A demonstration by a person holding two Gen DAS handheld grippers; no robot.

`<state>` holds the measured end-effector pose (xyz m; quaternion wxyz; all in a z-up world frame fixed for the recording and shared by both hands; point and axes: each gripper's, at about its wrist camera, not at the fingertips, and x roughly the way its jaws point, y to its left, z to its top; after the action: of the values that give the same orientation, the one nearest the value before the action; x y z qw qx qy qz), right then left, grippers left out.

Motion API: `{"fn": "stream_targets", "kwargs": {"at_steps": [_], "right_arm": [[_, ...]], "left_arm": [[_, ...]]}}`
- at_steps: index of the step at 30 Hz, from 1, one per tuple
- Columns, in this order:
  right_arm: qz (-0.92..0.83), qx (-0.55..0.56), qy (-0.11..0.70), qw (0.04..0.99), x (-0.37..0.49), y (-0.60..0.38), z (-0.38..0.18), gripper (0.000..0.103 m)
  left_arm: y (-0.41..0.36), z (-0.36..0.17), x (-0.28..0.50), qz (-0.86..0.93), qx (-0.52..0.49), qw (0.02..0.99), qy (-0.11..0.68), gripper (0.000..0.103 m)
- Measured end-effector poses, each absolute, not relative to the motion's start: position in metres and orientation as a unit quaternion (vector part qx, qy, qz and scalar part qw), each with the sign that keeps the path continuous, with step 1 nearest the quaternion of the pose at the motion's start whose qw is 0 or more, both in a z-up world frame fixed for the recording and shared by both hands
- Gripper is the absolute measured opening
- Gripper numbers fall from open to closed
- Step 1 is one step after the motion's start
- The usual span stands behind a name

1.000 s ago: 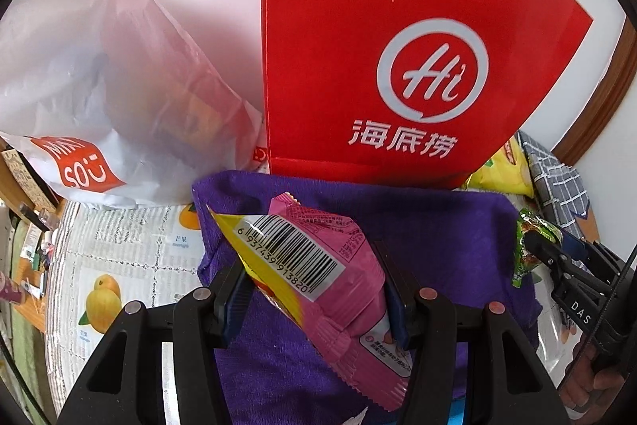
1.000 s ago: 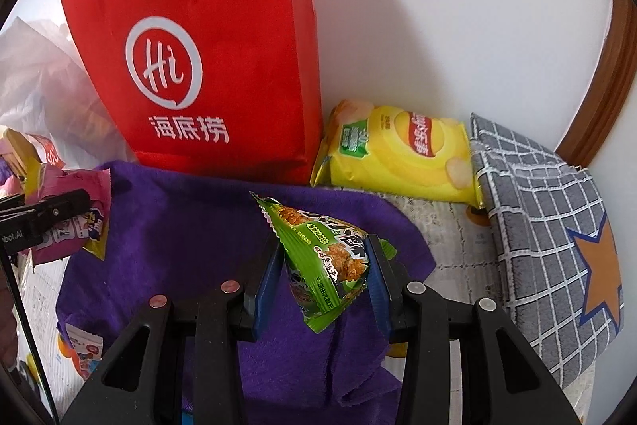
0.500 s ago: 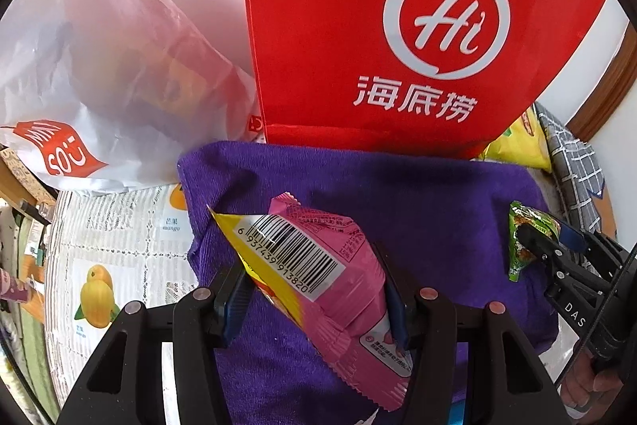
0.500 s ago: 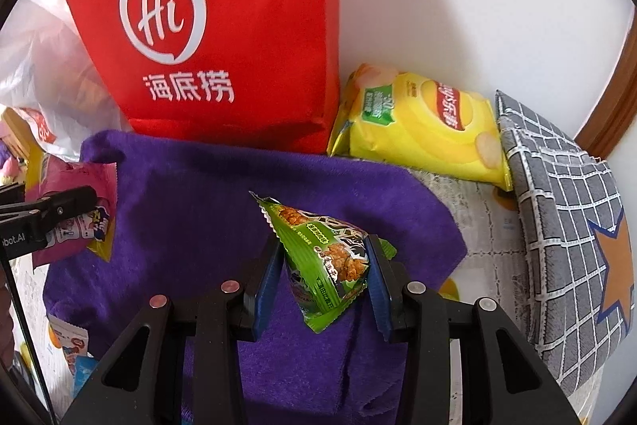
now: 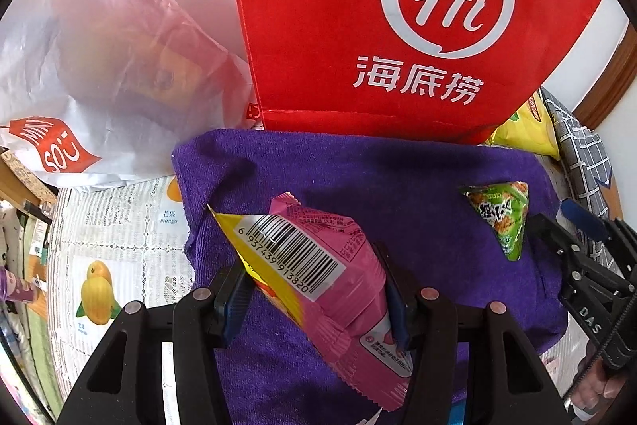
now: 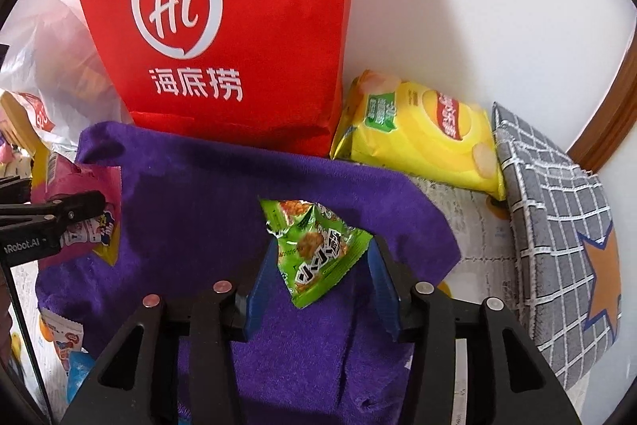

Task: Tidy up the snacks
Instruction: 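Open the right gripper dropping the green pack on the towel while the left releases the pink bag, then grasp the pink pastry packet with the right gripper while the left grasps the long white stick snack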

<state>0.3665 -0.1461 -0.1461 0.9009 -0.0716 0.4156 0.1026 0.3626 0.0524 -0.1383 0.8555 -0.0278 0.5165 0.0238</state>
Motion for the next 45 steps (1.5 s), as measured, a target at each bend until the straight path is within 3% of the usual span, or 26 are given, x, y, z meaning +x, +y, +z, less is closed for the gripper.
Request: {"fn": "stream_targets", "kwargs": {"at_steps": [4,6,11,27,45], "right_arm": [[0.106,-0.067,0.397,0.909,0.358,-0.148,-0.132,0.055],[0.106,-0.067,0.385,0.915,0.353,-0.149,-0.123,0.056],[0.109,-0.06,0.358,0.925,0.34,-0.15,-0.104,0.061],[0.118,-0.039,0.263,0.957,0.271,-0.15,-0.045,0.073],[0.034,0.025,0.295,0.955,0.164,-0.24,-0.066,0.073]], "left_arm": [[0.049,-0.138,0.363,0.023,-0.026,0.855,0.517,0.056],[0.047,-0.135,0.361,0.025,-0.021,0.858,0.512,0.065],[0.045,-0.121,0.355,0.027,-0.02,0.872,0.489,0.072],[0.047,-0.061,0.316,-0.003,-0.04,0.913,0.406,0.072],[0.007,-0.02,0.241,-0.05,-0.027,0.931,0.361,0.072]]}}
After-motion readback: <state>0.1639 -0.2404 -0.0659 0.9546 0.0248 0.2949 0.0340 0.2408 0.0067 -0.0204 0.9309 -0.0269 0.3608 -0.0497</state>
